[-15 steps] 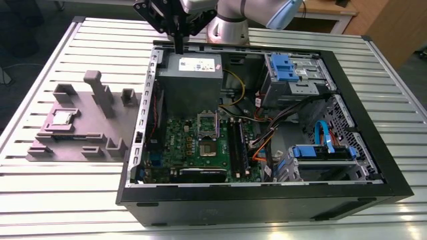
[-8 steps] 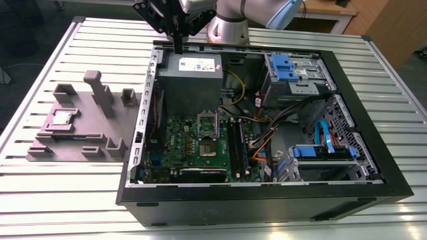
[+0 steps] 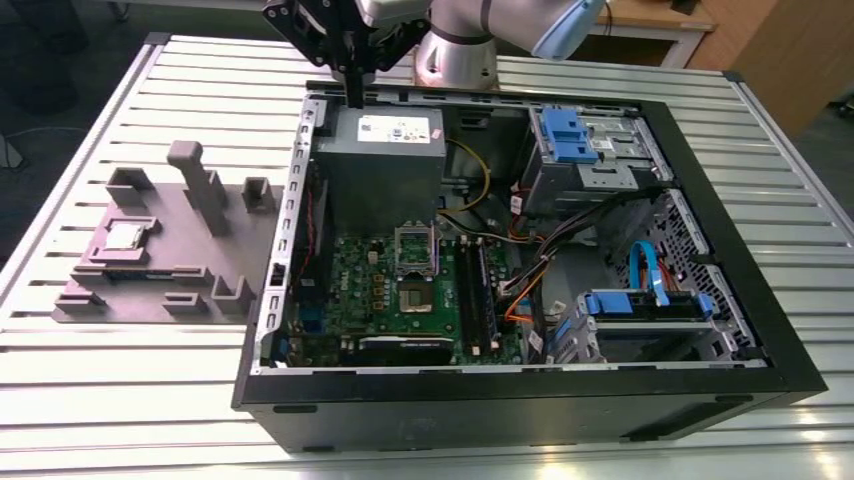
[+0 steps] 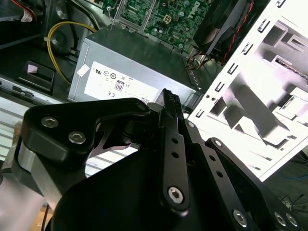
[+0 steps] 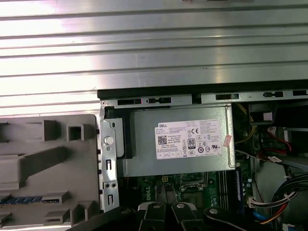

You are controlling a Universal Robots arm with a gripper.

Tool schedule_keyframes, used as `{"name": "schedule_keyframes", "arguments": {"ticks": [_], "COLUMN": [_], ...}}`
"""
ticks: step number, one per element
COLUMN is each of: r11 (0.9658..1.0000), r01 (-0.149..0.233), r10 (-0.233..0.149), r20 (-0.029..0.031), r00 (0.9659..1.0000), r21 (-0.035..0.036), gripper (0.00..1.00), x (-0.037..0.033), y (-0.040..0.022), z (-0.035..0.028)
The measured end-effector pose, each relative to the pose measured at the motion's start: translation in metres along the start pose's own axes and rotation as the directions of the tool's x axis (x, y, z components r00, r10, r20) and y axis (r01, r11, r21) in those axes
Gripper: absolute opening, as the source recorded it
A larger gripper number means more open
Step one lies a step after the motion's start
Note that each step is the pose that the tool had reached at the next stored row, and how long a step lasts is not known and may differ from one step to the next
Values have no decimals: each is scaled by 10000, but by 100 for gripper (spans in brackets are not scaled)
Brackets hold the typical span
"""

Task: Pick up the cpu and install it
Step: 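Reach for the cpu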

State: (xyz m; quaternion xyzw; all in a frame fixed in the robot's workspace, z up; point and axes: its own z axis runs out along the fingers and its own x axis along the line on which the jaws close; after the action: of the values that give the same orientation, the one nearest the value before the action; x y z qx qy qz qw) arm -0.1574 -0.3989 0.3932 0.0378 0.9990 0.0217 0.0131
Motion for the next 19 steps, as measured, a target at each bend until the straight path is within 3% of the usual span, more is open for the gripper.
{"name": "schedule_keyframes", "arguments": {"ticks": [19], "r11": [10000], "r01": [0], "r10": [0], "r20": [0], "r00": [10000], "r21": [0], "gripper": [11], "x": [89], "y": [-7], "z": [2]}}
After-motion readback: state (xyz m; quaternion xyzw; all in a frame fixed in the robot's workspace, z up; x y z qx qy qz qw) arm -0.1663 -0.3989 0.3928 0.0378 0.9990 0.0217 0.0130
